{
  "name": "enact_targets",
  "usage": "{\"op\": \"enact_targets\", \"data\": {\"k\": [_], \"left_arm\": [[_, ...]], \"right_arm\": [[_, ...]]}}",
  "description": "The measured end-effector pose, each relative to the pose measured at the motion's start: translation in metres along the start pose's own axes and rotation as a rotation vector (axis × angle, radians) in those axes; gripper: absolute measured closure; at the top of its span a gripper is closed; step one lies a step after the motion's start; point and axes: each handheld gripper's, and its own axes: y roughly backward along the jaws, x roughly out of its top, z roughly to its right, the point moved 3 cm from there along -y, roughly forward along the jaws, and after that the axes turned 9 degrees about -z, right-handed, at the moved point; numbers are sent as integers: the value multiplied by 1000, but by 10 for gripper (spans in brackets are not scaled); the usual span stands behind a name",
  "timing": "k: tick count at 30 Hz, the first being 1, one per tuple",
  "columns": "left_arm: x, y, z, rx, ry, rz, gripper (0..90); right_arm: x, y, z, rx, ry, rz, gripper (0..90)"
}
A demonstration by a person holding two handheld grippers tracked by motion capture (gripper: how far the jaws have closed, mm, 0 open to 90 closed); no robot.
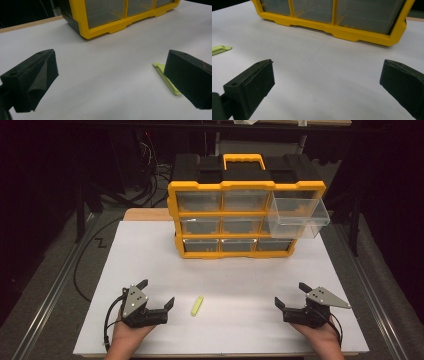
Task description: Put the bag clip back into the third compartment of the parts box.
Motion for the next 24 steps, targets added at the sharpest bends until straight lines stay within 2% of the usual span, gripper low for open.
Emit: {"op": "enact_targets", "data": {"k": [5,8,24], "left_arm": [[0,-1,0,-2,-2,5,4],[0,0,-2,-7,9,5,4],[1,0,-2,-20,9,16,4]], "right_arm": [[-4,-1,7,-5,-11,-15,1],[-4,-2,7,-10,-8,-18,1],[-4,-6,4,8,15,-37,1]]}}
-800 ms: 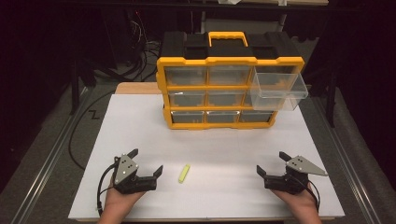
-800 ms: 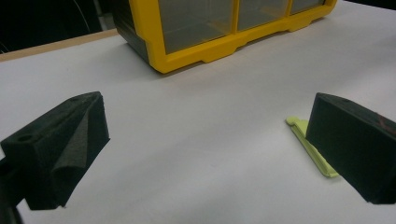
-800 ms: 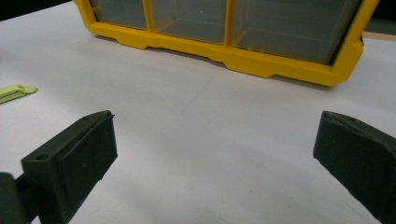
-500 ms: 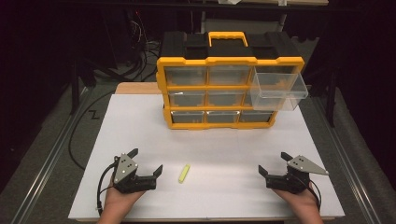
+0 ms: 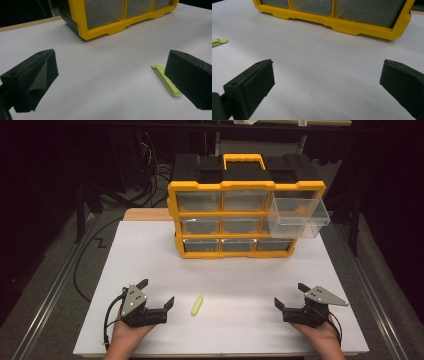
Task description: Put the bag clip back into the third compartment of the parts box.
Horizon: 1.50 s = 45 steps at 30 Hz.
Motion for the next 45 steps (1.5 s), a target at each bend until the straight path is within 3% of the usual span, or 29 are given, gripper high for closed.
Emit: {"op": "enact_targets", "data": {"k": [8,27,45], "left_arm": [[0,0,0,-10,-3,-3,4],[-1,1,-3,-23,22,7,4],[-1,1,-5,-24,26,10,3]], "right_arm": [[4,-6,-9,3,34,-15,1],[24,-27,-46,86,61,-22,1],[48,-63,-99,186,150,-39,4]]}}
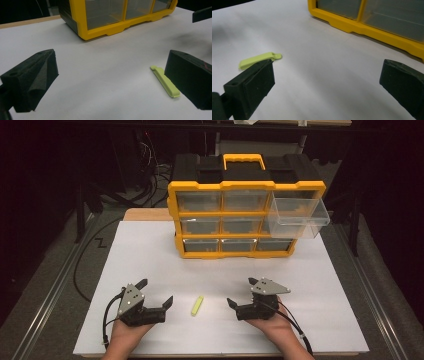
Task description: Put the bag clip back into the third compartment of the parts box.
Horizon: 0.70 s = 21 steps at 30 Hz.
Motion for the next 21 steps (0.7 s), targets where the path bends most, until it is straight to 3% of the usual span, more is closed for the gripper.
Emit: {"op": "enact_targets", "data": {"k": [7,14,17,21], "left_arm": [[1,0,-1,-6,8,15,4],[1,2,-1,-9,5,27,3],[2,2,-1,-9,5,27,3],[1,2,-2,-5,11,25,4]], "right_arm": [[11,-19,-13,53,4,-43,47],[25,-36,-31,124,21,-54,184],[29,-39,-36,146,27,-53,264],[36,-50,-49,172,43,-64,512]]}}
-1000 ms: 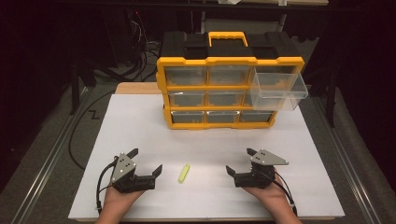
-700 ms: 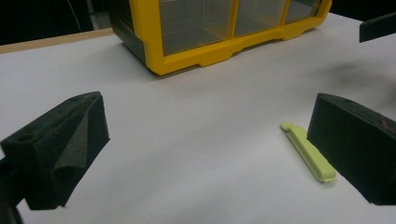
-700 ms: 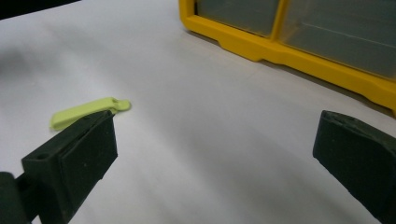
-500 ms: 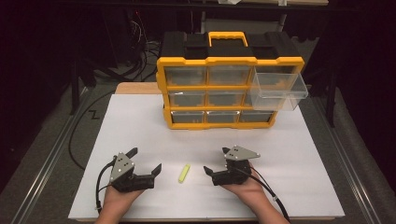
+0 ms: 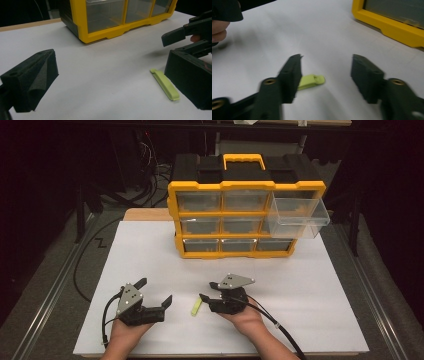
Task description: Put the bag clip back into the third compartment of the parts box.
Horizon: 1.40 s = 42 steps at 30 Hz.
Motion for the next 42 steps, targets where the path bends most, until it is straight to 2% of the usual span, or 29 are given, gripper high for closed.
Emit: {"op": "enact_targets", "data": {"k": [3,4,5,7,10,14,17,20,26,42], "left_arm": [[1,3,0,-5,-3,17,4],[1,3,0,-5,-3,17,4],[1,3,0,-7,0,21,3],[1,3,-1,-10,3,18,3],[1,3,-2,-15,1,20,3],[1,4,0,-21,-3,26,4],[1,4,0,-23,-4,26,3],[1,4,0,-24,-3,26,3],[1,4,-1,-28,-4,25,3],[2,7,0,-27,-2,36,3]], "right_arm": [[4,-6,-8,14,28,-5,668],[4,-6,-8,14,28,-5,668],[5,-11,-16,28,58,-17,811],[6,-15,-24,40,89,-35,900],[5,-20,-36,66,129,-74,900],[2,-27,-48,67,183,-115,900],[1,-33,-51,74,183,-146,900],[-1,-36,-51,75,194,-171,900],[-3,-32,-50,69,200,-186,900],[-18,-10,-43,44,202,-218,900]]}}
